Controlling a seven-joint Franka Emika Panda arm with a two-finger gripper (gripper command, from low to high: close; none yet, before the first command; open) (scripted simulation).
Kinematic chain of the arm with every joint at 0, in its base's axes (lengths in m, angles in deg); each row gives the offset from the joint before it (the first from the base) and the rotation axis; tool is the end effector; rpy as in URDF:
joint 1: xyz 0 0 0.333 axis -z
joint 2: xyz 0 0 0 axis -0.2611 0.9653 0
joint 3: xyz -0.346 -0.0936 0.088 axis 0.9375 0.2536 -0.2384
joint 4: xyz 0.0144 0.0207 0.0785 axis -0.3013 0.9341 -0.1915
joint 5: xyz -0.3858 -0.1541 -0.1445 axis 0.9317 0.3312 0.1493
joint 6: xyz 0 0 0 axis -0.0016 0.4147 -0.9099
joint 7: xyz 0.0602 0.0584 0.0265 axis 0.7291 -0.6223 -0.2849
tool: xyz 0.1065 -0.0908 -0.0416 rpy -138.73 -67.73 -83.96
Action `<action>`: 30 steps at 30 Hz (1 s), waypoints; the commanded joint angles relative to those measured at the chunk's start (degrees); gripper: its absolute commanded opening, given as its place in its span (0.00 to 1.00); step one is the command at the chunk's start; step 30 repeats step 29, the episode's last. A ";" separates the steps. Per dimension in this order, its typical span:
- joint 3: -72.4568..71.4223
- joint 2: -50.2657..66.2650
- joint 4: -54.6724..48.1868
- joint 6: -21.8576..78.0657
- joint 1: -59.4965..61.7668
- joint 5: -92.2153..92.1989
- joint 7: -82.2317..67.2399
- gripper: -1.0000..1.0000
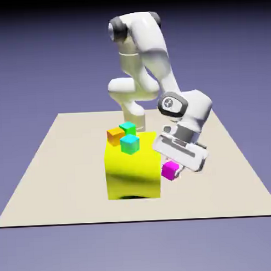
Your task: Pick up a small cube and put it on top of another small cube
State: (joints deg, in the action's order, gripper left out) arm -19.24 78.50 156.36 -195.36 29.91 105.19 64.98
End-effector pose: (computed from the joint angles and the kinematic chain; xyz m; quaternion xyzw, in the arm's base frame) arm 0.5359 0.1105 0.3079 0.6070 -0.7370 0.2900 0.0658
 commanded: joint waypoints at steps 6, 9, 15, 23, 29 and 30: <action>1.01 -12.46 4.59 8.74 4.83 -13.26 2.94 0.00; 1.54 -18.69 6.89 13.07 7.30 -19.86 4.43 0.00; 2.58 -31.15 11.48 21.74 12.24 -33.06 7.41 0.00; 3.19 -39.30 18.83 23.19 16.38 -42.28 10.40 0.00; 3.08 -38.55 21.55 19.75 16.71 -41.89 10.94 1.00; 3.08 -38.55 21.55 19.75 16.71 -41.89 10.94 1.00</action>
